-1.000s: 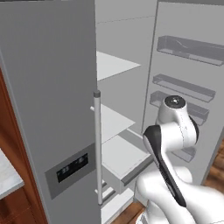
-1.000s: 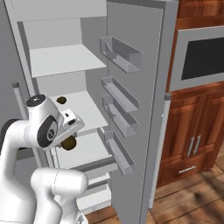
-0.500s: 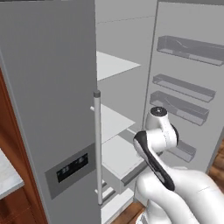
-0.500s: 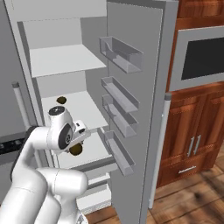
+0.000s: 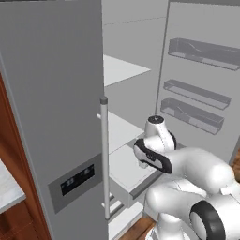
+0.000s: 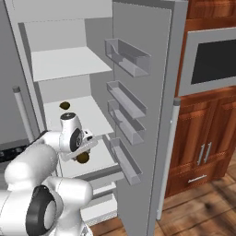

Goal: Place the avocado and bell pepper inside the fridge drawer. Close the drawer after placing the vegetables.

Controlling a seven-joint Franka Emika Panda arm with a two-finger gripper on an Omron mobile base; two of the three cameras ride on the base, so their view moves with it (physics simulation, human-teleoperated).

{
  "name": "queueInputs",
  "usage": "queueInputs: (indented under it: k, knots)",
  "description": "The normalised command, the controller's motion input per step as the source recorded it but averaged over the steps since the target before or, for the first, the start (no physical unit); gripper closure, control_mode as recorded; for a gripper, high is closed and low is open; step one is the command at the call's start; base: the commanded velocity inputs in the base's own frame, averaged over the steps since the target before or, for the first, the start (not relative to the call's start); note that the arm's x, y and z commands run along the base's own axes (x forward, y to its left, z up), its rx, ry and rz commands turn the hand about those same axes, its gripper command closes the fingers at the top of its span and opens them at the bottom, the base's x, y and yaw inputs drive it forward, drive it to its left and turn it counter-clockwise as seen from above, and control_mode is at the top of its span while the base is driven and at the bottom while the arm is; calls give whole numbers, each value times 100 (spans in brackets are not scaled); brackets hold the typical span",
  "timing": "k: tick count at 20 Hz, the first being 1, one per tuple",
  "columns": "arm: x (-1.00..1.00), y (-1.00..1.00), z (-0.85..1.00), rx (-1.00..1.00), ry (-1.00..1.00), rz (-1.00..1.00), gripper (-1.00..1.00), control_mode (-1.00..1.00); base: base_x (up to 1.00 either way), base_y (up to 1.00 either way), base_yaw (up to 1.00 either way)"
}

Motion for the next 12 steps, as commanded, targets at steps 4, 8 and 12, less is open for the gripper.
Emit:
queueInputs:
  k: [4, 8, 12]
  knots:
    - [33, 6, -40, 1, 7, 0, 100, -100, 0, 0, 0]
    - [16, 0, -51, 4, 0, 0, 100, -100, 0, 0, 0]
    - [3, 0, -66, 4, 0, 0, 100, -100, 0, 0, 0]
